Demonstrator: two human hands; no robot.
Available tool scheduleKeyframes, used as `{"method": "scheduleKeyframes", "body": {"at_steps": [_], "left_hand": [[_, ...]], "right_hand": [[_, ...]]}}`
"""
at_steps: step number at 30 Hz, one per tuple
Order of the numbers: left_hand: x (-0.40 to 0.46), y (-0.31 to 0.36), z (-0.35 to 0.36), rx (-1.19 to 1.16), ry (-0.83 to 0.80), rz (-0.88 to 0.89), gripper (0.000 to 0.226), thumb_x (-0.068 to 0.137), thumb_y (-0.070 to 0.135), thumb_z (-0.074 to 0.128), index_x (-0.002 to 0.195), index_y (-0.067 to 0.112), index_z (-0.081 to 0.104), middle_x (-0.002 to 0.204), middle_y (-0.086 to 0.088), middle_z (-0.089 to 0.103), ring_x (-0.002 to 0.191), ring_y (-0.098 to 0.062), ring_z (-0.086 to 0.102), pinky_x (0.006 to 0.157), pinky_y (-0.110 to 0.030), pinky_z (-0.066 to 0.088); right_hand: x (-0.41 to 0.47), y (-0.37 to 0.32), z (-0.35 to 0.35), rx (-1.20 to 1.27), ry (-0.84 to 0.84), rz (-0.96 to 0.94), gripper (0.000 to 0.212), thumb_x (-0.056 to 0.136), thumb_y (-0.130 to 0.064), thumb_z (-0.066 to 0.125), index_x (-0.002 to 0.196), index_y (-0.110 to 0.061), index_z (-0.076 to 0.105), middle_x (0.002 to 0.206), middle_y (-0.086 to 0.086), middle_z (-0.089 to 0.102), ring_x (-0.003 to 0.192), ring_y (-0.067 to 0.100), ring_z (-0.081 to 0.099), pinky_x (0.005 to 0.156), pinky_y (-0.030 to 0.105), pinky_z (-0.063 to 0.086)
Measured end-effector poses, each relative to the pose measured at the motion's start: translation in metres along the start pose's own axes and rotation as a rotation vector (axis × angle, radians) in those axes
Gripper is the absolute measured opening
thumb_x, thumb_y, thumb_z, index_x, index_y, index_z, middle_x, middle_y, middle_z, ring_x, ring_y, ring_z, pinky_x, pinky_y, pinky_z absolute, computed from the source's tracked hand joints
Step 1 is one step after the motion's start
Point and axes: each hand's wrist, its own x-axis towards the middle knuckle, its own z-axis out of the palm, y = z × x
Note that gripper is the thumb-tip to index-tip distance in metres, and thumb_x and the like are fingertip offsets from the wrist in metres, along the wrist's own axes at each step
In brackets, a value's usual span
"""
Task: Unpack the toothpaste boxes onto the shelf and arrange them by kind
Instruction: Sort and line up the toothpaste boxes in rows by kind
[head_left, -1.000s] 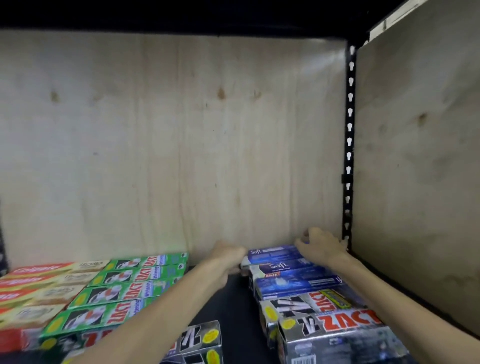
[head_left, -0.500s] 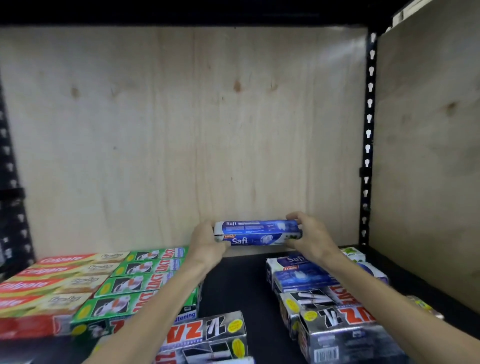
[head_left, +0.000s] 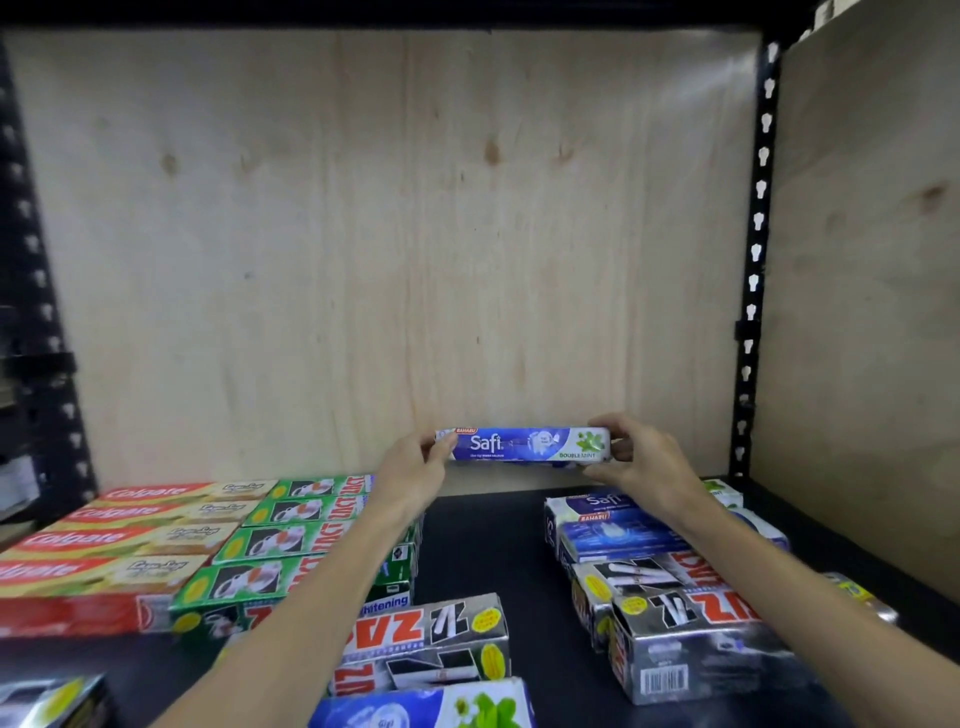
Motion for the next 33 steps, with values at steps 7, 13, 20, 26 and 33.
{"method": "scheduleKeyframes", "body": {"at_steps": [7,13,20,26,33], "left_hand": [[0.004,0.001,0.003,-0.289,0.062,-0.104,0.040,0.097,0.047,0.058,0.111,0.010,0.060,0.108,-0.010,0.072,0.096,-0.020,0.070,0.089,-0.042,0.058],[0.005,-0.002,0.004,-0.223,0.027,-0.072,0.030,0.094,0.041,0.066,0.107,0.016,0.059,0.103,-0.001,0.071,0.090,-0.019,0.072,0.086,-0.041,0.060],[0.004,-0.003,0.003,-0.075,0.017,-0.035,0.034,0.090,0.025,0.071,0.119,0.019,0.054,0.111,-0.003,0.069,0.092,-0.017,0.069,0.060,-0.021,0.047],[0.001,-0.004,-0.001,-0.084,-0.021,-0.037,0.037,0.089,0.031,0.074,0.120,0.021,0.057,0.113,-0.002,0.070,0.097,-0.015,0.068,0.061,-0.017,0.046],[-0.002,-0.005,-0.001,0.099,-0.089,-0.008,0.050,0.070,0.027,0.091,0.107,0.011,0.061,0.097,0.004,0.067,0.074,0.000,0.058,0.057,-0.013,0.037]], "right_hand": [[0.000,0.001,-0.002,0.003,0.009,-0.045,0.028,0.092,-0.027,0.071,0.119,-0.024,0.062,0.107,-0.008,0.071,0.092,-0.002,0.065,0.074,0.012,0.049],[0.001,0.004,-0.001,-0.065,0.002,-0.004,0.037,0.098,-0.039,0.059,0.130,-0.020,0.060,0.111,-0.001,0.067,0.098,0.011,0.061,0.072,0.019,0.042],[0.002,0.002,0.000,-0.003,0.028,0.056,0.040,0.095,-0.042,0.063,0.129,-0.021,0.055,0.111,0.000,0.070,0.091,0.003,0.064,0.066,0.012,0.044],[0.001,-0.001,-0.002,-0.012,-0.116,0.102,0.056,0.077,-0.043,0.082,0.123,-0.026,0.055,0.108,-0.011,0.065,0.094,0.003,0.064,0.073,0.021,0.052],[0.009,0.008,-0.002,-0.111,-0.219,0.124,0.055,0.079,-0.041,0.082,0.128,-0.021,0.064,0.115,0.000,0.073,0.092,0.006,0.068,0.078,0.025,0.054]]}}
